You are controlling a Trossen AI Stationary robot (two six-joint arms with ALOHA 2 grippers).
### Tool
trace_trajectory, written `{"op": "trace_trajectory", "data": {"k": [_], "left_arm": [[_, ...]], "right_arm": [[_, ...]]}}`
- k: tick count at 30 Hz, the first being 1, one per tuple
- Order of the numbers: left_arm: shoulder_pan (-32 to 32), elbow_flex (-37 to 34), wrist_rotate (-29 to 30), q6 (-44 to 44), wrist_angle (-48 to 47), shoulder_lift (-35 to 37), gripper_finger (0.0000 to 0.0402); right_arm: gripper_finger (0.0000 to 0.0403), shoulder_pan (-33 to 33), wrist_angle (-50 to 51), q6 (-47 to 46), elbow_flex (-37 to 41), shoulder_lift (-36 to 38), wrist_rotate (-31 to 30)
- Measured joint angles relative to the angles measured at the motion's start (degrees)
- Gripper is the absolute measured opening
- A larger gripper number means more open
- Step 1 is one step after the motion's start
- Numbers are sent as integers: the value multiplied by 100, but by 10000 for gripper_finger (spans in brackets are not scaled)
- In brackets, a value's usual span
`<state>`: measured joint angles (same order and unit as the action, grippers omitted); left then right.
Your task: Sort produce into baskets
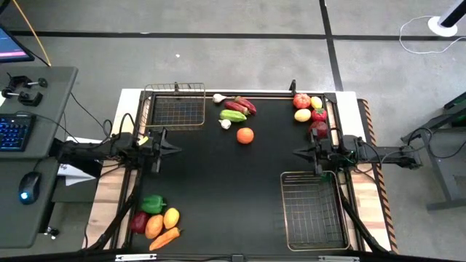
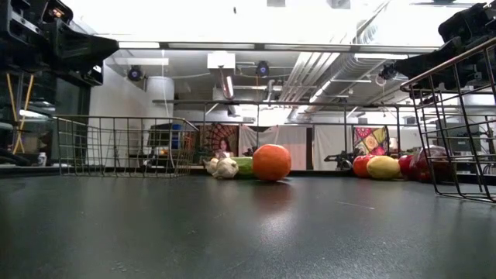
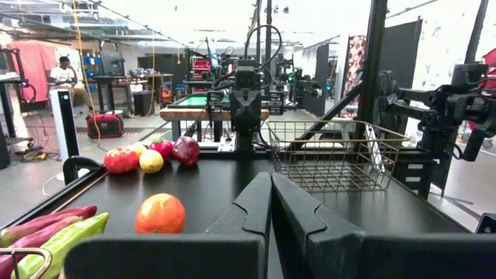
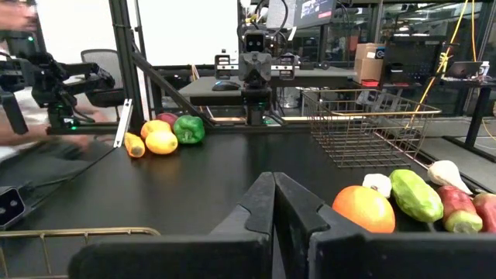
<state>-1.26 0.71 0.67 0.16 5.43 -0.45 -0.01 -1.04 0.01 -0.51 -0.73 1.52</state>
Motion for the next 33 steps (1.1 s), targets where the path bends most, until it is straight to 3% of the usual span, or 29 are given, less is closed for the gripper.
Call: {"op": "trace_trajectory", "data": {"k": [27,33], "left_arm": [[1,0,12,2,-28,9,1],[240,0,23,2,-210,24,1]], "right_arm": [[0,2,0,-2,0,0,0],[0,1,0,-1,0,0,0]]}}
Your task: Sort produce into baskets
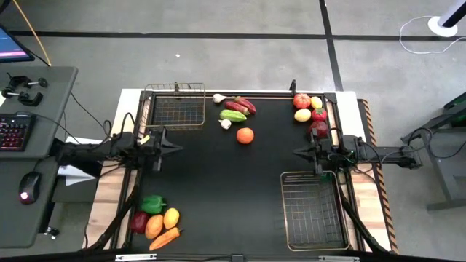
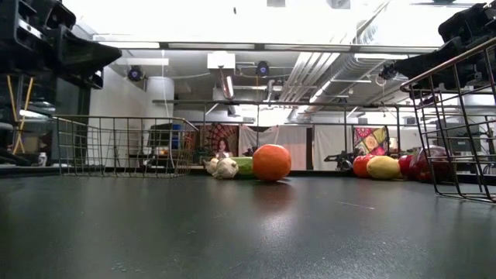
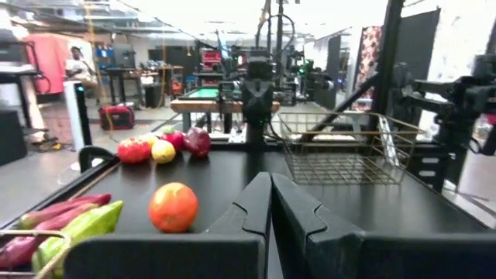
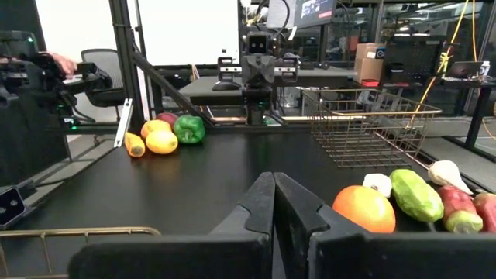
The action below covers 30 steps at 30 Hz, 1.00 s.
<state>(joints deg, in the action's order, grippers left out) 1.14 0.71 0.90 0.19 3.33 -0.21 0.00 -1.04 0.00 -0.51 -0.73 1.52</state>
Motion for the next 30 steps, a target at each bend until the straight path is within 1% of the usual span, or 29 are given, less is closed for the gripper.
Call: {"op": "trace_trajectory", "data": {"k": [9,30], "left_arm": [[189,0,20,0,-92,0,1],[191,0,20,-1,-92,0,1]], "right_arm": [[0,0,0,1,0,0,0],[0,0,0,0,0,0,0]]}}
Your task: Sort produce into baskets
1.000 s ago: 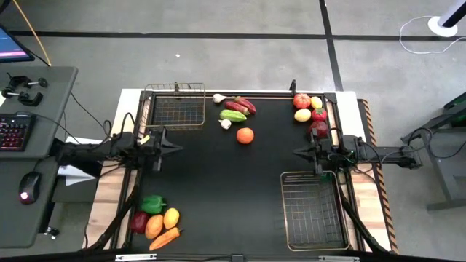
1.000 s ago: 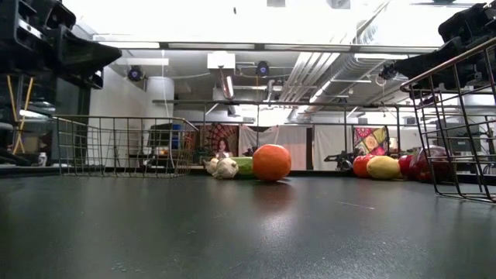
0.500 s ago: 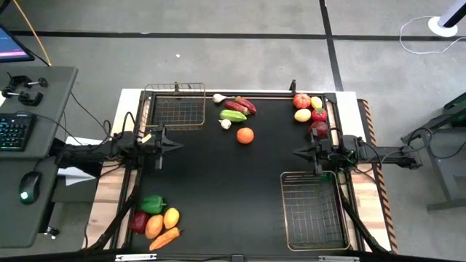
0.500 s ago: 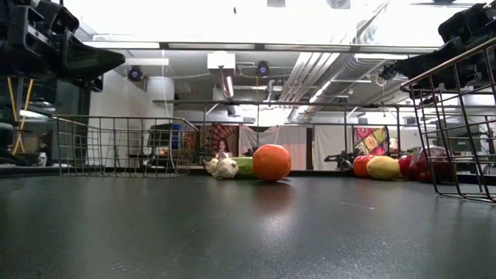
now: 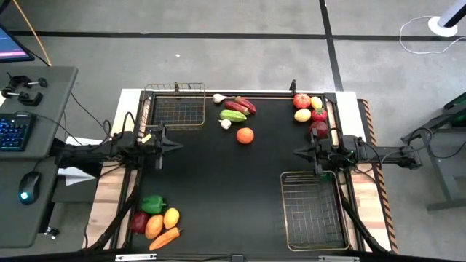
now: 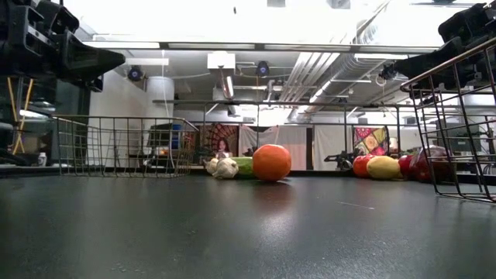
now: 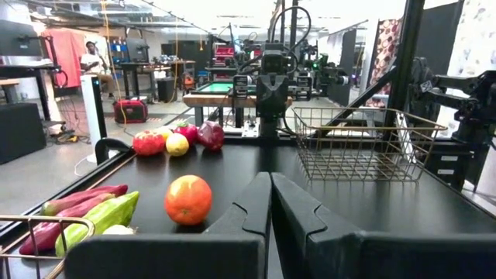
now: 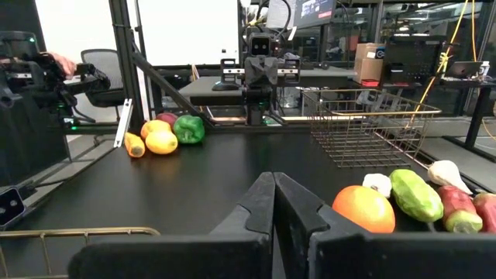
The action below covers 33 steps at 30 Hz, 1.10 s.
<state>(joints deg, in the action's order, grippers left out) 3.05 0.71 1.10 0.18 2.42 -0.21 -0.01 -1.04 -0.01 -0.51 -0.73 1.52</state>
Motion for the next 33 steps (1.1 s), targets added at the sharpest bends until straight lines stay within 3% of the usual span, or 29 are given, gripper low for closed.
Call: {"op": "trace_trajectory", "data": {"k": [9,33], "left_arm": [[267,0,0,-1,0,0,1],[175,0,0,1,0,0,1]], "right_arm": [[0,2,1,0,0,0,0],[0,2,0,0,0,0,0]]}}
